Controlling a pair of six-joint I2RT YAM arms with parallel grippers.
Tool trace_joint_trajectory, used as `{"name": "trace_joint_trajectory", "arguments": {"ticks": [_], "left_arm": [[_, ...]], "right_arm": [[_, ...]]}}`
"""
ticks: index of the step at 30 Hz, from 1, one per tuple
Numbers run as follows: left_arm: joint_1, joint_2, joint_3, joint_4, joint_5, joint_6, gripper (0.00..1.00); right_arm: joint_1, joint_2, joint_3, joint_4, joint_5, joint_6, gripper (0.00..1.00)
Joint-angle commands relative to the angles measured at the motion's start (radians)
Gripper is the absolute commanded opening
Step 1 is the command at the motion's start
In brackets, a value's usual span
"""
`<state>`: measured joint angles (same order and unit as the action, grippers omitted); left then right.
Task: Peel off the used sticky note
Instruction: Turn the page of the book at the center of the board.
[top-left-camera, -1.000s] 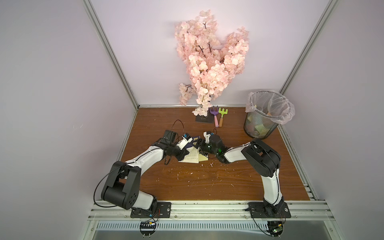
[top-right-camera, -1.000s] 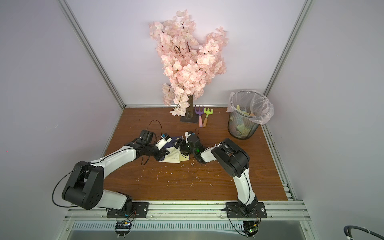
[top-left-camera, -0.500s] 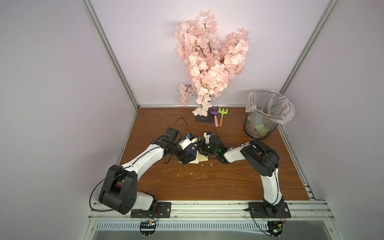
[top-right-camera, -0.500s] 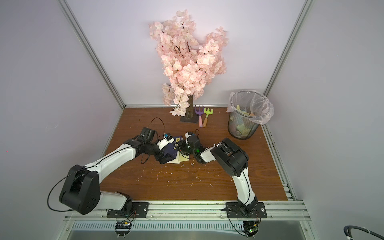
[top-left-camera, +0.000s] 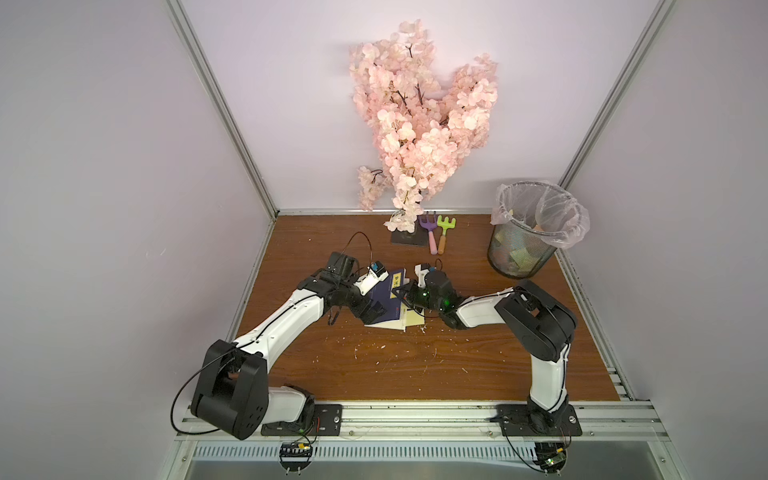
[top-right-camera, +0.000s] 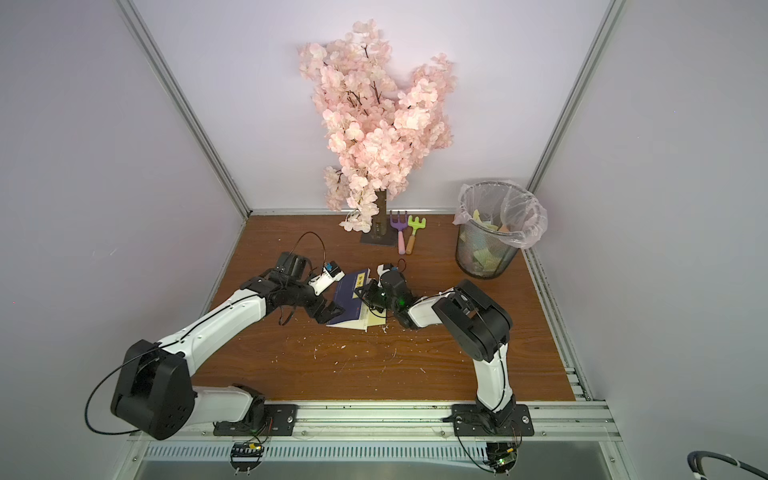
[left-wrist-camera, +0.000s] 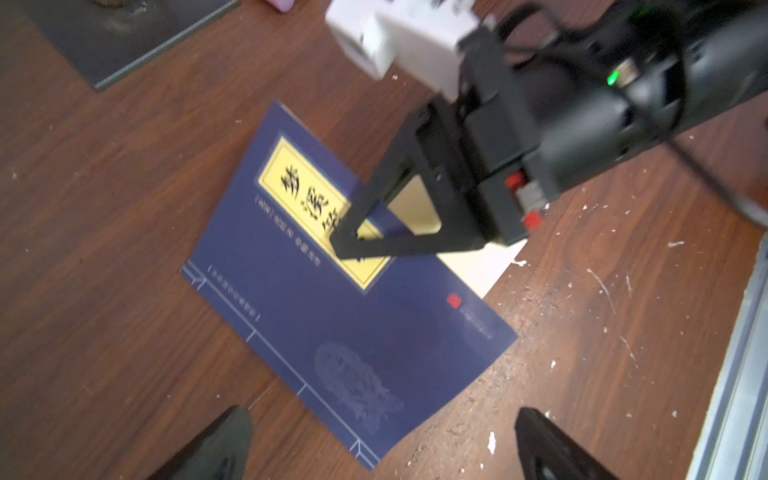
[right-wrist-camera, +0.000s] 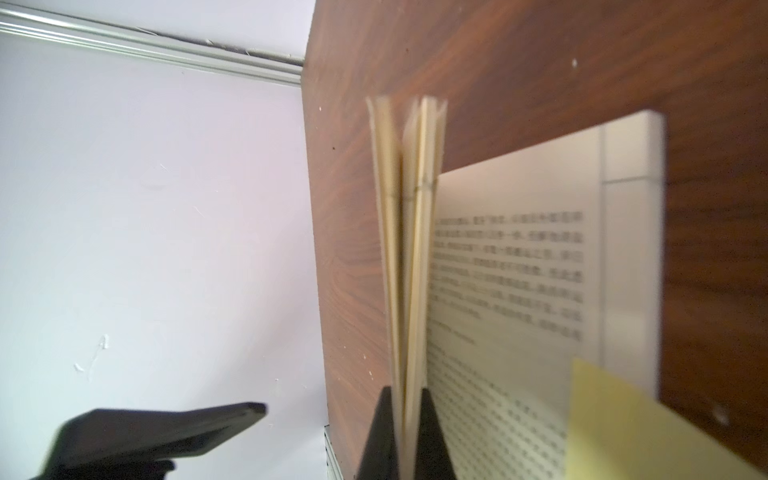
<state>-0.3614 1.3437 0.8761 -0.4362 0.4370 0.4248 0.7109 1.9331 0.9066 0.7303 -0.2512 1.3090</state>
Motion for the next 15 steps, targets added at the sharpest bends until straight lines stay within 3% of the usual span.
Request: {"name": "trace_joint_trajectory", "arguments": {"ticks": [1, 6, 11, 15], "left_arm": [[-0.062, -0.04, -0.051, 0.077, -0.115, -0.022, 0.98], [-0.207, -0.089, -0.15, 0.234, -0.258, -0.007, 0.98], [-0.277, -0.098, -0.208, 0.321, -0.282, 0.001, 0.98], [-0.327, -0.062, -0.243, 0.431, -0.377, 0.006, 0.98]], "right_arm": [[-0.017, -0.071, -0.009, -0.04, 0.042, -0.017, 0.0], [-0.038, -0.072, -0.018, -0.058, 0.025, 0.007, 0.0], [-0.04, -0.078, -0.012, -0.072, 0.034, 0.012, 0.0], [-0.039, -0.074, -0.007, -0.072, 0.033, 0.023, 0.0]]}}
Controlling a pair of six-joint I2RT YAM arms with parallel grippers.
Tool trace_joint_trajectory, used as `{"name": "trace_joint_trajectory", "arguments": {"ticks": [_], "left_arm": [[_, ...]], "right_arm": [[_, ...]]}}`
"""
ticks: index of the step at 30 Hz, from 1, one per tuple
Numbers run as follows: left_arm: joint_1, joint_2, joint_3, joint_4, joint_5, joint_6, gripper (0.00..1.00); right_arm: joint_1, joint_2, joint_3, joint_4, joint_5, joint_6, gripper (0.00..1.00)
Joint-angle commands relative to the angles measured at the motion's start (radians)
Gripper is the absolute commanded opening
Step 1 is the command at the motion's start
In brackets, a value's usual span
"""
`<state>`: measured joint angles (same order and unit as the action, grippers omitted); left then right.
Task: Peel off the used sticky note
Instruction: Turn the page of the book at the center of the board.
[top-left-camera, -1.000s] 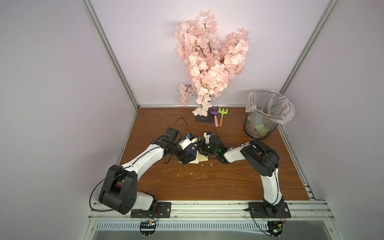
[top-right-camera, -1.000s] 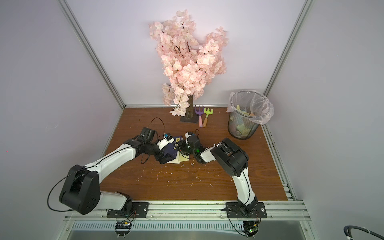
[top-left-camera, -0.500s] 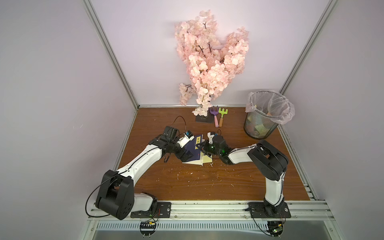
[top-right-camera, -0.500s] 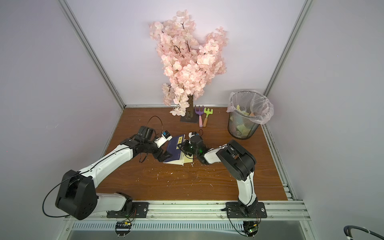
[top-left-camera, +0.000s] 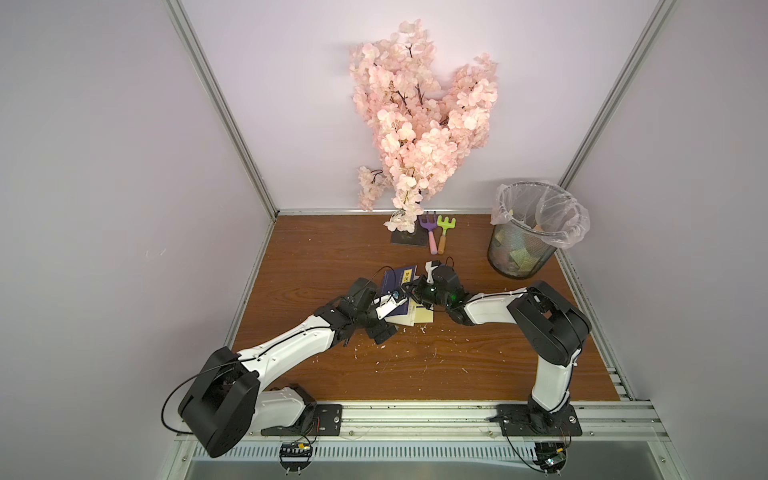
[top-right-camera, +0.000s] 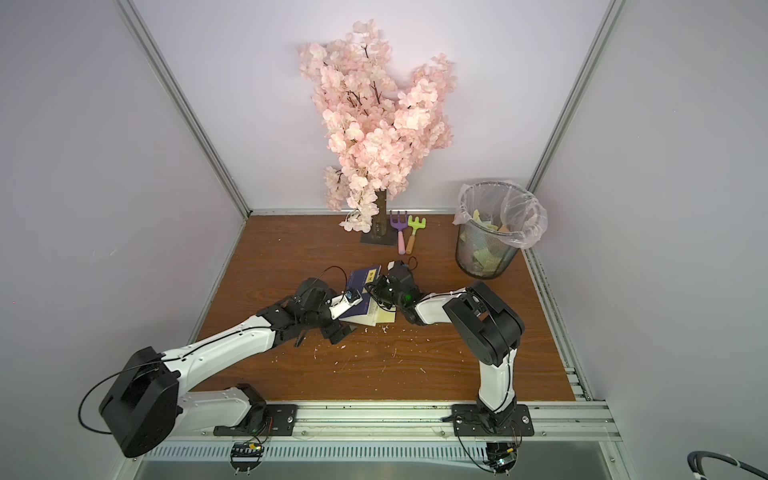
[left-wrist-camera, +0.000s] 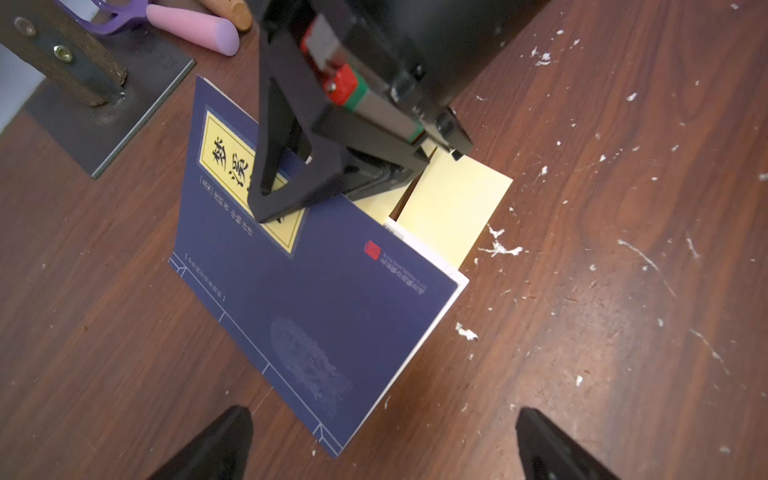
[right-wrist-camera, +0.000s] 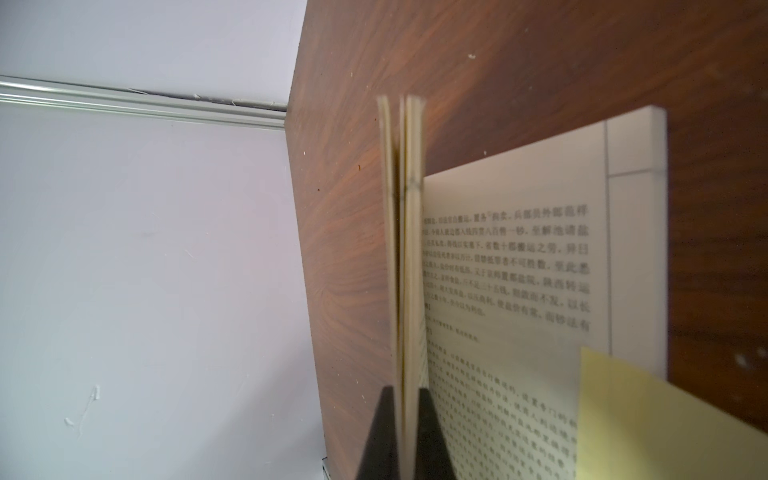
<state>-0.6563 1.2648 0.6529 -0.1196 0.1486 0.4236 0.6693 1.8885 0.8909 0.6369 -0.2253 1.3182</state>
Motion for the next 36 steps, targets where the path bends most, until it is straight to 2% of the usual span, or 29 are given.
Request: {"name": "trace_joint_trajectory", "arguments": {"ticks": [1, 10, 16, 21, 27, 31, 33, 36], "left_arm": [[-0.041, 0.033, -0.026, 0.137, -0.109, 0.005, 0.98], [-0.118, 0.113, -0.05, 0.293, -0.228, 0.025, 1.0], [-0.166, 0.162, -0.05, 0.34, -0.304, 0.042, 0.93], [-0.175, 0.162, -0.05, 0.348, -0.33, 0.039, 0.73], [-0.175, 0.136, -0.054, 0.33, -0.334, 0.037, 0.32], [-0.175, 0.129, -0.05, 0.31, -0.335, 0.026, 0.11], [-0.175, 0.13, -0.047, 0.297, -0.329, 0.018, 0.03], [-0.175, 0.127, -0.041, 0.276, -0.319, 0.001, 0.02]], "right_arm": [[0.002, -0.027, 0.01, 0.023, 0.004, 0.017, 0.0], [0.001, -0.005, 0.002, 0.073, -0.021, 0.055, 0.0], [0.002, 0.003, 0.0, 0.094, -0.027, 0.068, 0.0], [0.001, 0.0, -0.008, 0.091, -0.019, 0.064, 0.0], [0.002, 0.004, -0.013, 0.083, -0.011, 0.053, 0.04], [0.002, 0.0, -0.014, 0.062, 0.0, 0.027, 0.07], [0.001, -0.009, -0.014, 0.041, 0.008, 0.01, 0.14], [0.001, -0.031, -0.013, 0.003, 0.025, -0.029, 0.24]]}}
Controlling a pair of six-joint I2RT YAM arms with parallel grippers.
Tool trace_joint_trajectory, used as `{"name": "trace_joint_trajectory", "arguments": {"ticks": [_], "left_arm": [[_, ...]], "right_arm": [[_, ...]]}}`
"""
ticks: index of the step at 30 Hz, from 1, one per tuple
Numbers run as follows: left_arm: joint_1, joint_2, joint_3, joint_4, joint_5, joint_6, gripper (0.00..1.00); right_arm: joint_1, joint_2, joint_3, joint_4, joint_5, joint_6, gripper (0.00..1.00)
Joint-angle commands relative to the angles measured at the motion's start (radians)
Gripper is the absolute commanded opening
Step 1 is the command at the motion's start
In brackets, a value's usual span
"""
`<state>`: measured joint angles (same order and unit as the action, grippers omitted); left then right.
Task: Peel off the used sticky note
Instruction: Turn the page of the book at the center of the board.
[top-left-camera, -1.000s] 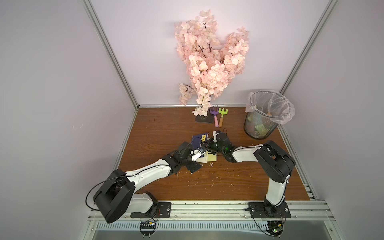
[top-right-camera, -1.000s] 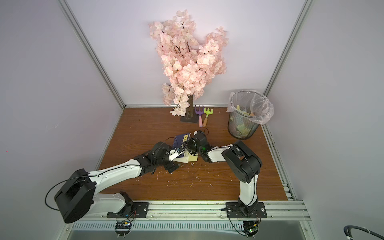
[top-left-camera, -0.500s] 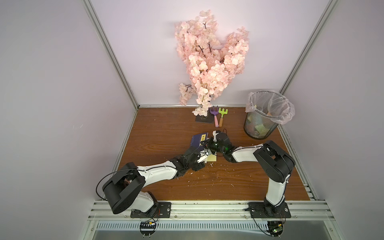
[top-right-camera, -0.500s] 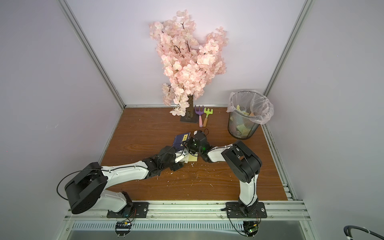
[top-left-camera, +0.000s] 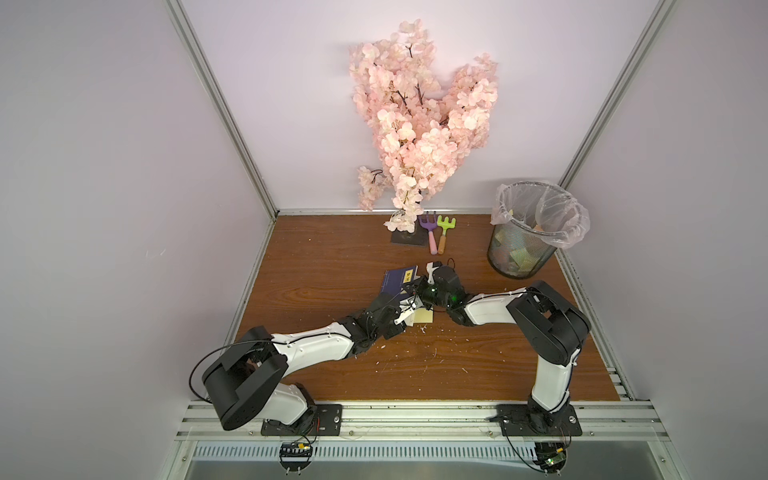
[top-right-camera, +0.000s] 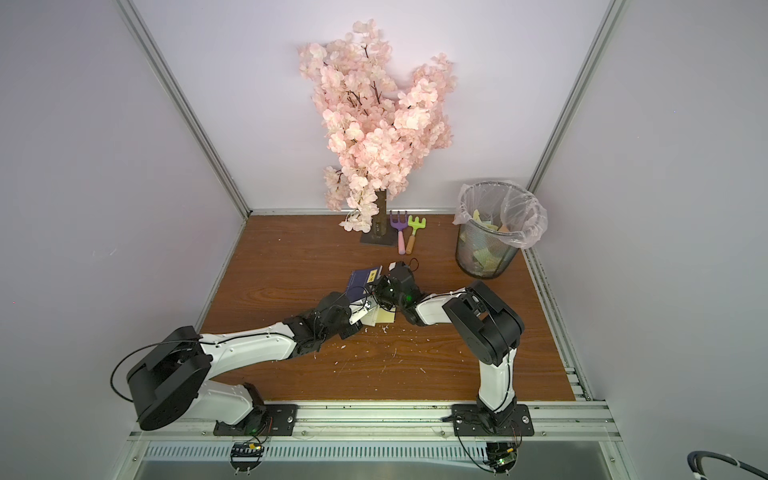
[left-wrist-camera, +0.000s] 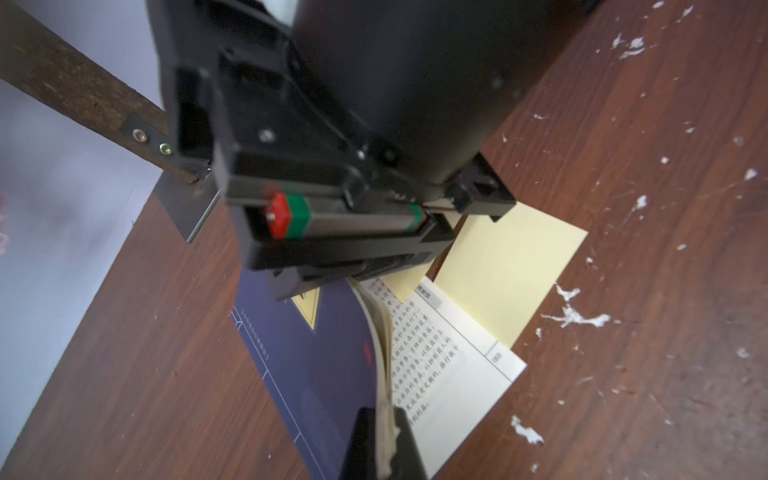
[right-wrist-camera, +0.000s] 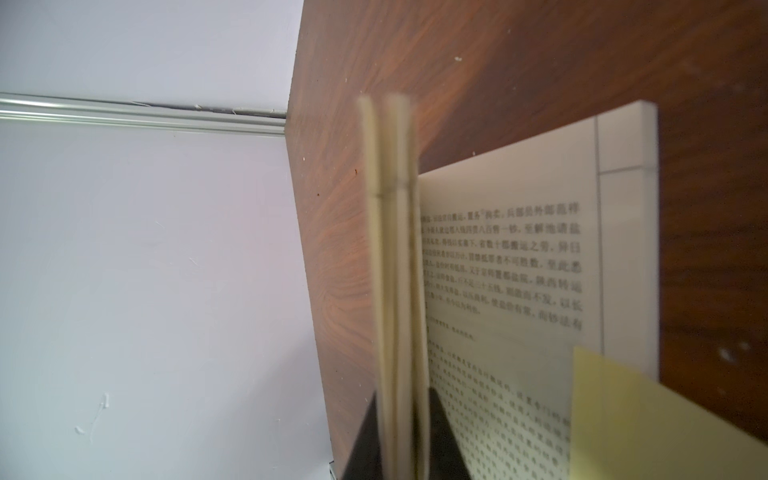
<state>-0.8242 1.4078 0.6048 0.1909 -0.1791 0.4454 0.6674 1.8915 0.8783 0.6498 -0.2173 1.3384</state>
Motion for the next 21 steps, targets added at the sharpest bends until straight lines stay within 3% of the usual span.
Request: {"name": "trace_joint_trajectory", "arguments": {"ticks": [1, 11, 17, 21], "left_arm": [[-0.007, -0.019, 0.006, -0.04, 0.013, -0.024, 0.02], [0.015, -0.073, 0.043, -0.127, 0.116, -0.058, 0.02], [0.151, -0.086, 0.065, -0.163, 0.314, -0.113, 0.02], [0.201, -0.083, 0.077, -0.172, 0.403, -0.164, 0.02]], "right_arm": [[0.004, -0.041, 0.0, -0.028, 0.023, -0.062, 0.26], [-0.021, -0.103, -0.032, -0.059, 0.013, -0.112, 0.43], [-0.041, -0.209, -0.052, -0.182, 0.035, -0.233, 0.57], [-0.045, -0.271, -0.109, -0.191, 0.047, -0.259, 0.57]]}}
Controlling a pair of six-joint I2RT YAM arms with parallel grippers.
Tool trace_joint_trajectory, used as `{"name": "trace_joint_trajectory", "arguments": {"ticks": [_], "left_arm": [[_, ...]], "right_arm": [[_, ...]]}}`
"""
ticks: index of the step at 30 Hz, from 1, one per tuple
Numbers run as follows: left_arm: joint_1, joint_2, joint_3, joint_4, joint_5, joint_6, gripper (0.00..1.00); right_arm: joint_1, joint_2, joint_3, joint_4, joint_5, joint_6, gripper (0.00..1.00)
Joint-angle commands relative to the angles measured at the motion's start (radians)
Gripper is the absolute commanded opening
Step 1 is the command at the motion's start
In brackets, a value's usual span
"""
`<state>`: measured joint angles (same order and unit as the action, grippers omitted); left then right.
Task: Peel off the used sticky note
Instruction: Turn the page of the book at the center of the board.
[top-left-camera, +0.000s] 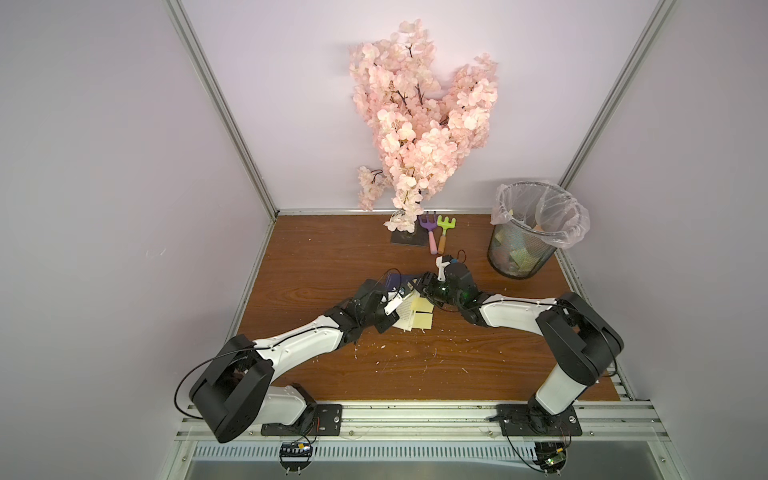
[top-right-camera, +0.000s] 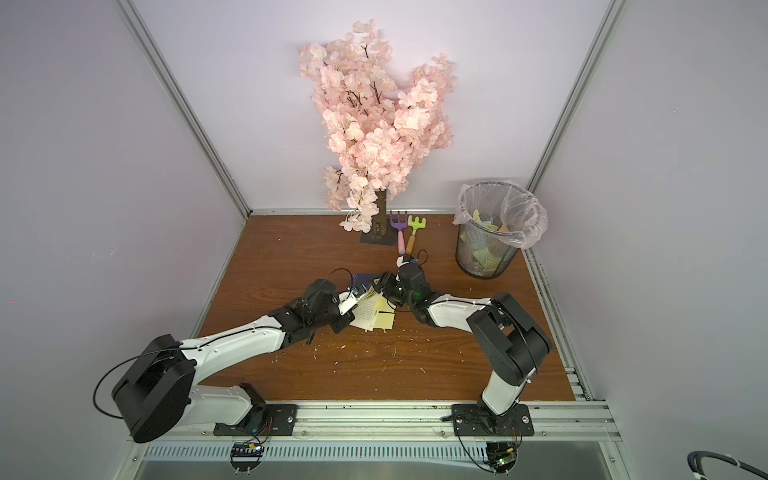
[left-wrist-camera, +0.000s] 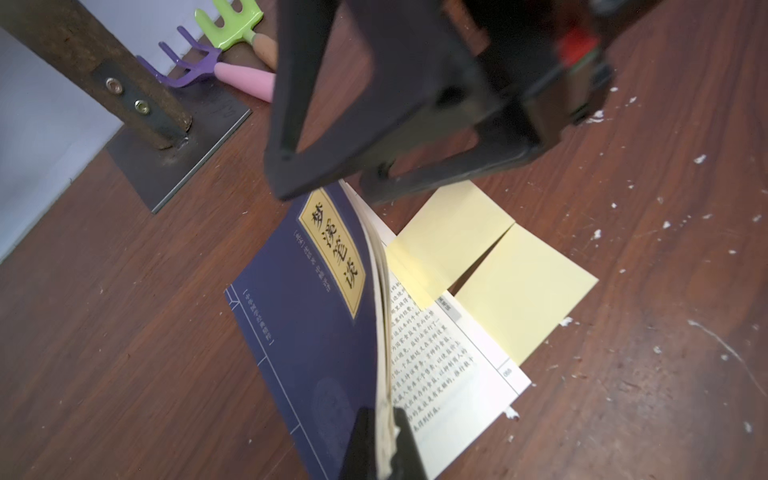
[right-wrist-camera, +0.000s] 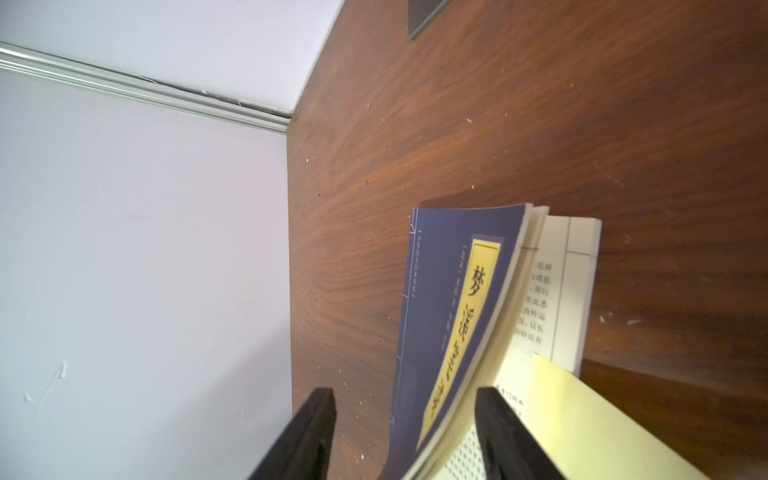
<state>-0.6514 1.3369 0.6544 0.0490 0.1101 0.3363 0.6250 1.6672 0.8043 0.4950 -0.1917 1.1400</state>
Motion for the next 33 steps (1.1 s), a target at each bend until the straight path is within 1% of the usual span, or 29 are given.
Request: {"name": "trace_joint_trajectory", "arguments": {"ticks": [1, 5, 8, 11, 13, 15, 18, 19, 26, 29, 33], "left_arm": [[0.031, -0.009, 0.026, -0.024, 0.118, -0.068, 0.02], [0.035, 0.006, 0.016, -0.008, 0.125, -0.088, 0.02], [0.046, 0.011, 0.012, 0.003, 0.13, -0.108, 0.02], [0.056, 0.007, 0.007, 0.017, 0.135, -0.128, 0.02], [0.059, 0.007, 0.003, 0.02, 0.147, -0.135, 0.02], [0.059, 0.008, -0.001, 0.02, 0.154, -0.136, 0.02], [0.06, 0.009, -0.004, 0.022, 0.148, -0.134, 0.02], [0.06, 0.007, -0.006, 0.026, 0.142, -0.134, 0.02], [0.071, -0.009, -0.013, 0.025, 0.135, -0.127, 0.02], [0.08, -0.019, -0.023, 0.029, 0.126, -0.128, 0.02], [0.159, -0.033, -0.034, 0.025, 0.169, -0.134, 0.02]], "right_arm": [[-0.002, -0.056, -0.048, -0.028, 0.017, -0.061, 0.57], [0.014, -0.102, -0.116, 0.011, 0.022, -0.046, 0.56], [0.047, -0.124, -0.175, 0.062, 0.05, -0.018, 0.51], [0.091, -0.115, -0.185, 0.081, 0.072, -0.009, 0.45], [0.121, -0.091, -0.17, 0.081, 0.079, -0.014, 0.38], [0.138, -0.054, -0.154, 0.091, 0.076, -0.009, 0.26], [0.149, 0.012, -0.129, 0.114, 0.073, 0.005, 0.06], [0.151, 0.036, -0.122, 0.115, 0.081, 0.01, 0.02], [0.153, 0.192, -0.09, 0.168, 0.061, 0.056, 0.0], [0.157, 0.212, -0.108, 0.176, 0.07, 0.084, 0.0], [0.17, 0.196, -0.153, 0.176, 0.116, 0.114, 0.0]]}}
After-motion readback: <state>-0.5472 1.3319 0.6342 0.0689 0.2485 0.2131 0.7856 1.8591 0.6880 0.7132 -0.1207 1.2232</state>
